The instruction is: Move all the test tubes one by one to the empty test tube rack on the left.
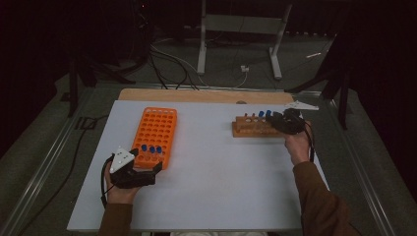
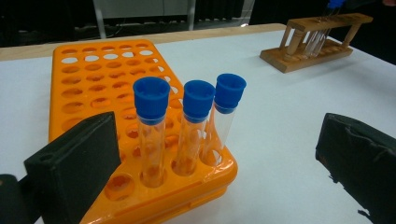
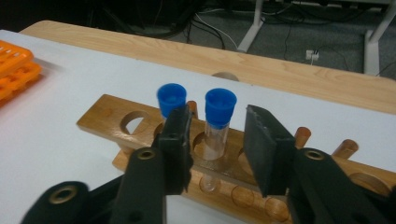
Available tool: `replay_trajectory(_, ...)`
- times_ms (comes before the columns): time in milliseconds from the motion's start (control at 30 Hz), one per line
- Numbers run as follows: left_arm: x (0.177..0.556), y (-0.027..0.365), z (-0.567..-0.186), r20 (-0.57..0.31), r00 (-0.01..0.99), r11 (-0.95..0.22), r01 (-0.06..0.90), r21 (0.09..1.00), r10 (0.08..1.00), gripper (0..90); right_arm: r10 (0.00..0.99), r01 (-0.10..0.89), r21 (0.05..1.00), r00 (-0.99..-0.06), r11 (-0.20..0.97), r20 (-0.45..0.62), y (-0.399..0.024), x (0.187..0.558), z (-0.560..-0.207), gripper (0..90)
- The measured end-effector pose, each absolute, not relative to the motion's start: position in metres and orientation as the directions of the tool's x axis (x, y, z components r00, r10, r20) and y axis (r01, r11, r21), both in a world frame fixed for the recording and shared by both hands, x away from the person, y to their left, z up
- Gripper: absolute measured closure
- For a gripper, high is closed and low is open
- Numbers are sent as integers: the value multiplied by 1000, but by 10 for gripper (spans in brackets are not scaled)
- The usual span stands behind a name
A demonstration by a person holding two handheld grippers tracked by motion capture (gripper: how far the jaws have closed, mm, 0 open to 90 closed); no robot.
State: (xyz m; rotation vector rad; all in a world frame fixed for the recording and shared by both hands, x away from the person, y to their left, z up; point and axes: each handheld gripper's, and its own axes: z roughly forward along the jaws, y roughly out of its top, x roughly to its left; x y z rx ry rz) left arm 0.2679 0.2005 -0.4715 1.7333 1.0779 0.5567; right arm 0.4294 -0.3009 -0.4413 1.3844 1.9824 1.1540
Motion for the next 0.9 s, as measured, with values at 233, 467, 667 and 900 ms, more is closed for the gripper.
replay_trajectory(233,268,201,-472,-110,498,-122,411,903,860,8,918,533,835,-385,138,94,-295,437,-450,682)
replay_trajectory(467,268,202,-472,-113,497,-119,411,904,860,8,922,543,825,-380,158,74,-290,440,-457,745)
replay_trajectory(667,268,203,-472,-115,498,-119,413,903,859,8,922,536,827,-383,170,59,-288,440,-458,772)
replay_trajectory(900,268,203,-472,-114,499,-120,413,903,859,8,922,505,849,-383,152,63,-291,436,-451,774)
